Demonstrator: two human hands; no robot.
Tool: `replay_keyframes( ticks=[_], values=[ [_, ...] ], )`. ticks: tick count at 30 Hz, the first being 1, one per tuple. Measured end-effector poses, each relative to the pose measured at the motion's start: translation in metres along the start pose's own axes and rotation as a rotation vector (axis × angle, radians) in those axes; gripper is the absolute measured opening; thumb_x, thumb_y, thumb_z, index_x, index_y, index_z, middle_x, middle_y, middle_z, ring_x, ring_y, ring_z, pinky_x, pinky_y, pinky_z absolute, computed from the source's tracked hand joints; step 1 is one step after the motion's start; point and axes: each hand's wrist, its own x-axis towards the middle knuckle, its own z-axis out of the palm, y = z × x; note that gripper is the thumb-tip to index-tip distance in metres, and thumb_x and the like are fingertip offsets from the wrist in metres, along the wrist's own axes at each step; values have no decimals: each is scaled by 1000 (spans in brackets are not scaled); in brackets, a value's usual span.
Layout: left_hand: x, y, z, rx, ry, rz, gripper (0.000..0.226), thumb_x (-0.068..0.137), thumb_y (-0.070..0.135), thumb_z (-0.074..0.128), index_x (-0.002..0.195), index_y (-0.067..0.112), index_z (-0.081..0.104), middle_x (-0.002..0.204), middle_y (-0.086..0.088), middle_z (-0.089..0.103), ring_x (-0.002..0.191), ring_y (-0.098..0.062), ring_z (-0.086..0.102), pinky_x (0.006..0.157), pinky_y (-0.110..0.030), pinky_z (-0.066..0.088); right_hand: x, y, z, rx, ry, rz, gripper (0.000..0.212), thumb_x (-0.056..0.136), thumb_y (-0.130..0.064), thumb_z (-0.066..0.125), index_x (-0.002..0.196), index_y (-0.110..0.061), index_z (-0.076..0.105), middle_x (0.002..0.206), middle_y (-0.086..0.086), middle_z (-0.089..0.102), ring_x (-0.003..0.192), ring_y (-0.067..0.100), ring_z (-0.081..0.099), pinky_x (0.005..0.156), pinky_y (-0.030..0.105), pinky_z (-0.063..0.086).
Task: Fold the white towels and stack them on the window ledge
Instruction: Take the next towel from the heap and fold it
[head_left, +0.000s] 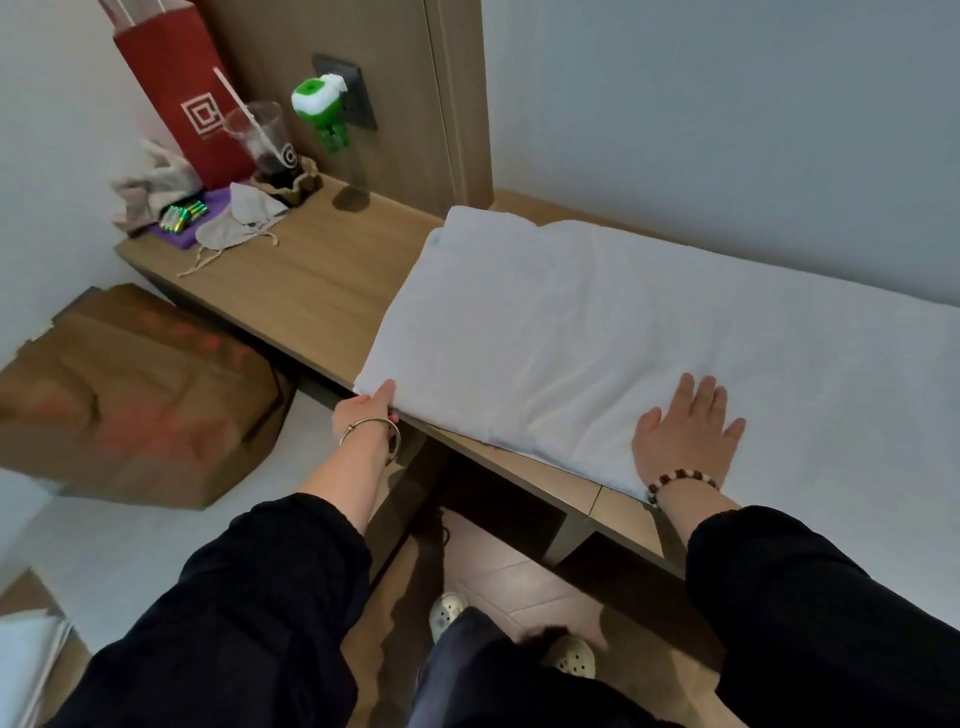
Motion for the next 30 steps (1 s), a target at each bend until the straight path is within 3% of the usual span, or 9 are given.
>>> replay_keyframes(
  ticks=[4,9,13,16,18,20,23,26,30],
  values=[
    [5,3,0,156,-9,132,30,86,24,64,62,11,50,56,-4,52,47,-15,47,54,-25,42,0,0,-1,7,-8,3,62,98,-35,19,152,-14,-3,160,9,-5,147,24,-3,117,48,2],
    [23,22,-10,72,78,74,14,92,21,55,91,8,58,65,-5,54,48,-14,50,48,-26,43,-1,0,-3,4,-12,-8,62,98,-36,19,152,-14,-2,160,9,-5,147,24,-2,117,48,2],
    [38,30,-7,-11,46,-41,30,94,21,53,69,9,43,67,-3,51,57,-15,52,62,-29,50,-1,1,-3,-6,-15,-16,61,98,-36,18,153,-15,-1,160,9,-6,147,24,-3,118,48,3],
    [37,28,-3,74,75,3,14,91,18,55,85,6,52,92,-10,60,77,-23,61,64,-32,52,0,2,-2,-12,-19,-24,62,98,-37,17,153,-15,-2,159,9,-7,147,24,-4,118,48,2],
    [27,24,3,259,180,184,35,87,14,59,121,10,50,124,-13,52,109,-30,55,87,-42,50,-1,2,-2,-8,-22,-19,62,98,-38,17,153,-15,-3,159,9,-8,147,24,-4,118,49,3],
    [-1,20,19,570,263,550,57,88,19,60,140,18,37,143,-10,38,129,-28,39,103,-43,40,-1,1,-3,-7,-20,-39,63,98,-38,18,152,-17,-6,159,9,-10,147,25,-6,118,49,2],
    [-48,4,62,1094,-144,1164,59,96,28,40,150,23,17,157,-4,16,143,-23,18,113,-41,24,-2,4,-2,-96,-3,-241,62,97,-36,19,151,-25,-9,159,8,-13,147,25,-8,116,50,-1],
    [-66,-19,86,1359,-423,1224,53,102,32,24,152,27,7,160,1,4,146,-20,6,116,-47,14,-2,9,-4,-126,-45,-310,60,96,-36,20,152,-27,0,160,4,-5,147,23,-5,117,48,1],
    [-73,-23,80,1312,-406,1285,47,98,37,32,144,25,32,153,1,26,136,-21,27,102,-40,32,-8,19,-9,-156,-56,-270,61,89,-33,23,149,-21,20,156,5,19,143,24,15,114,46,14]
  ],
)
